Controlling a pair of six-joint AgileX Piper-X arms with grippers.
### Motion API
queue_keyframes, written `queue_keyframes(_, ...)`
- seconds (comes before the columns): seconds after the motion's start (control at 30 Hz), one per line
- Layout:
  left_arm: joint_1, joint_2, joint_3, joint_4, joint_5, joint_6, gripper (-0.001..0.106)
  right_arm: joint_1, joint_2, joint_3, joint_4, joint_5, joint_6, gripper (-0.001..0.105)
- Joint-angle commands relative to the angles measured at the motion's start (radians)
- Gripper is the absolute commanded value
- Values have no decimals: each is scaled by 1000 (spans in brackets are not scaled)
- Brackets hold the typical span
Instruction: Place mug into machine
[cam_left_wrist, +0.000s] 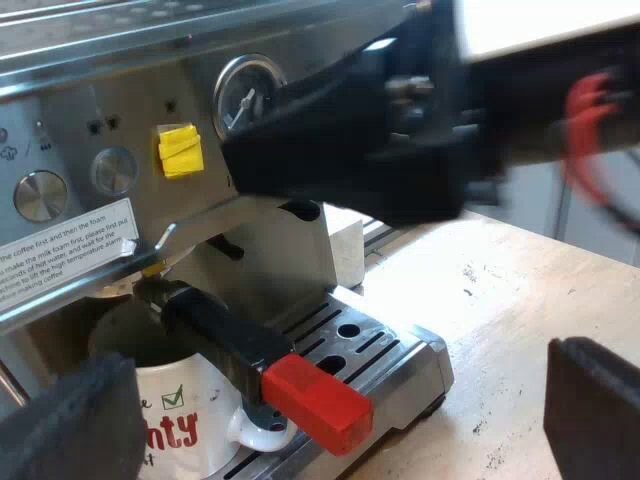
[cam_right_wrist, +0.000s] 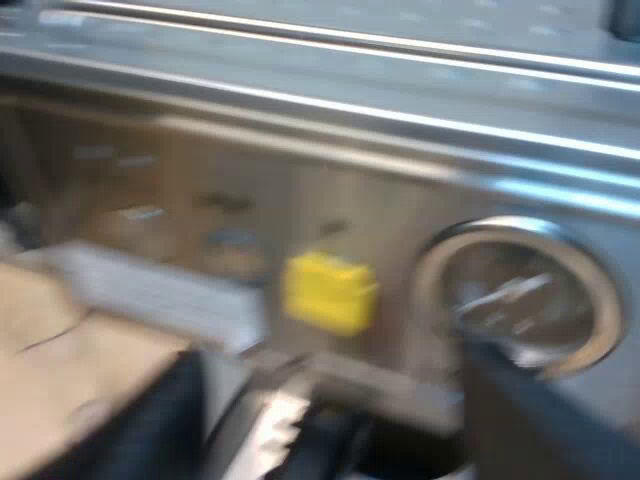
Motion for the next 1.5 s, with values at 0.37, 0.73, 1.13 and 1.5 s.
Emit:
queue_keyframes(0.37, -1, -5, -108, -10, -44, -121, 82, 114, -222, -13, 254, -69, -6, 78)
queue_keyframes(0.73, 154, 91, -252, -10, -98, -234, 82, -64, -417, -137, 613, -188, 50, 78)
queue_keyframes(1.13, 591, 253, -279, -10, 257, -269, 82, -488, -545, -166, 840, -398, 104, 78)
queue_keyframes(1.5, 761, 264, -279, 24, 293, -190, 82, -899, -549, -161, 878, -554, 16, 78)
